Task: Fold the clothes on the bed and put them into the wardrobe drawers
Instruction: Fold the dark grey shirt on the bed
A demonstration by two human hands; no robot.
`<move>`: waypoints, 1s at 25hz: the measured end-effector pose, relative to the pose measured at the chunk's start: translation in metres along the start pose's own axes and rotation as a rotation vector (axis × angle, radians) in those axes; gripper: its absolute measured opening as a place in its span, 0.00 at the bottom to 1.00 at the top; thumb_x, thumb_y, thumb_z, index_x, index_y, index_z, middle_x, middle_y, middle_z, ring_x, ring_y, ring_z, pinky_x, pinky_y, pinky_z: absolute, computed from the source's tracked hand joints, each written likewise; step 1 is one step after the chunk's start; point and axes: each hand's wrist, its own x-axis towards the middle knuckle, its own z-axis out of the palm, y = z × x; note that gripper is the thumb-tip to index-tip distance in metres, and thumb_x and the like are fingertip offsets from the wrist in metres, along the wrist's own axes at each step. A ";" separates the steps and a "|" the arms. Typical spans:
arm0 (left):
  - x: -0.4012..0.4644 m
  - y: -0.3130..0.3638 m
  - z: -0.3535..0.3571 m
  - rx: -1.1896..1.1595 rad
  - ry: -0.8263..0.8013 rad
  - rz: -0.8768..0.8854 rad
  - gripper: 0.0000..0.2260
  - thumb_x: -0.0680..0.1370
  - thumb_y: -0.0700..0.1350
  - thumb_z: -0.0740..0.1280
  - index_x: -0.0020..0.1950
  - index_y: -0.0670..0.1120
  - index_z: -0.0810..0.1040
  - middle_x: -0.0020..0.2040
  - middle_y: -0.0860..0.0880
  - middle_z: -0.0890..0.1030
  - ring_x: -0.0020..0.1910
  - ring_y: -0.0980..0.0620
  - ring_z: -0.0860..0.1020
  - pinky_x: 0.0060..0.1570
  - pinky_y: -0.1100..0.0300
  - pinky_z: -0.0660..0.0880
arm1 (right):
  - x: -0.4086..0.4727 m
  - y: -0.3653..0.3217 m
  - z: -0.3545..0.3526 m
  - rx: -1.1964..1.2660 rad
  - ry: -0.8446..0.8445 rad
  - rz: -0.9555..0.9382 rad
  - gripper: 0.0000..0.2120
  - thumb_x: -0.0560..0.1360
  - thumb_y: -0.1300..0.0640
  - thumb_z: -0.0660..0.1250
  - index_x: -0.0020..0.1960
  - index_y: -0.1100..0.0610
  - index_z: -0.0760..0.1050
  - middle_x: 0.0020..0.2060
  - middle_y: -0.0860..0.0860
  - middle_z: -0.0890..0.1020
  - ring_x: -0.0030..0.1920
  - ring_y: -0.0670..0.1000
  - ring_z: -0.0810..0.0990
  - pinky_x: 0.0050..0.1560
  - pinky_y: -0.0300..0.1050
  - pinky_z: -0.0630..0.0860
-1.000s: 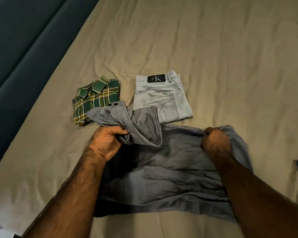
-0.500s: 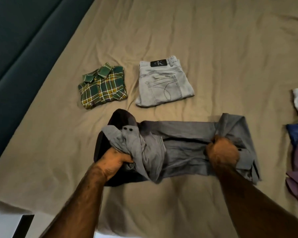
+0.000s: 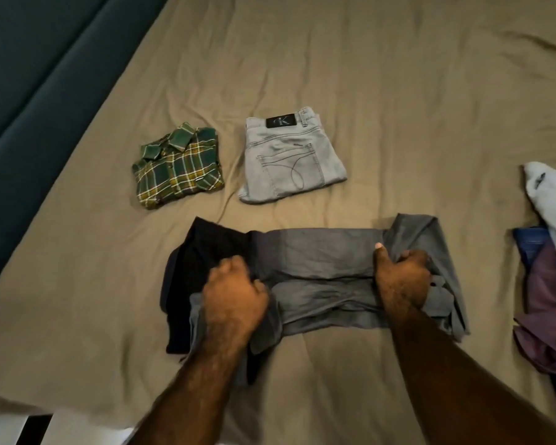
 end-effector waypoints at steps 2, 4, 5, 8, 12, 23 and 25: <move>0.019 0.050 0.012 -0.147 0.041 0.211 0.15 0.76 0.53 0.64 0.54 0.42 0.77 0.54 0.40 0.79 0.54 0.36 0.77 0.51 0.46 0.76 | 0.015 -0.009 0.003 0.054 -0.049 0.025 0.27 0.73 0.39 0.76 0.57 0.59 0.76 0.53 0.64 0.83 0.53 0.67 0.83 0.53 0.58 0.79; 0.047 0.121 0.036 -0.314 -0.013 0.323 0.14 0.76 0.52 0.62 0.51 0.42 0.78 0.51 0.40 0.81 0.52 0.37 0.77 0.50 0.47 0.76 | 0.047 0.000 0.006 0.101 -0.063 0.085 0.17 0.75 0.46 0.75 0.53 0.59 0.80 0.50 0.64 0.84 0.52 0.67 0.83 0.53 0.57 0.80; 0.056 0.143 0.043 -0.372 -0.058 0.351 0.13 0.77 0.51 0.62 0.51 0.43 0.79 0.51 0.40 0.81 0.52 0.38 0.78 0.51 0.48 0.77 | 0.046 0.006 0.005 0.138 -0.078 0.126 0.13 0.76 0.48 0.74 0.50 0.59 0.81 0.48 0.64 0.85 0.51 0.67 0.83 0.53 0.56 0.79; 0.071 0.224 0.084 -0.473 -0.271 0.508 0.15 0.76 0.49 0.62 0.55 0.46 0.83 0.53 0.43 0.84 0.53 0.39 0.80 0.54 0.48 0.79 | 0.043 0.047 -0.004 0.311 -0.202 0.381 0.18 0.75 0.44 0.68 0.50 0.60 0.77 0.43 0.59 0.82 0.50 0.65 0.83 0.49 0.51 0.79; 0.079 0.284 0.104 -0.178 -0.577 0.714 0.25 0.70 0.46 0.63 0.66 0.54 0.84 0.68 0.51 0.81 0.66 0.43 0.75 0.68 0.46 0.74 | 0.051 0.051 -0.013 0.446 0.090 0.405 0.22 0.76 0.41 0.70 0.55 0.61 0.82 0.51 0.59 0.86 0.54 0.63 0.83 0.55 0.54 0.77; 0.109 0.355 0.125 -0.126 -0.452 0.598 0.17 0.78 0.49 0.71 0.66 0.49 0.80 0.62 0.43 0.81 0.60 0.40 0.80 0.57 0.51 0.79 | 0.119 0.072 -0.026 0.590 0.146 0.594 0.16 0.73 0.44 0.78 0.42 0.54 0.78 0.34 0.54 0.84 0.33 0.57 0.84 0.38 0.56 0.85; 0.119 0.371 0.119 -0.092 -0.409 0.545 0.12 0.79 0.46 0.70 0.62 0.50 0.83 0.60 0.44 0.83 0.58 0.40 0.81 0.55 0.53 0.79 | 0.119 0.078 -0.034 0.424 0.136 0.496 0.12 0.72 0.51 0.79 0.45 0.54 0.78 0.35 0.50 0.82 0.39 0.59 0.84 0.44 0.51 0.84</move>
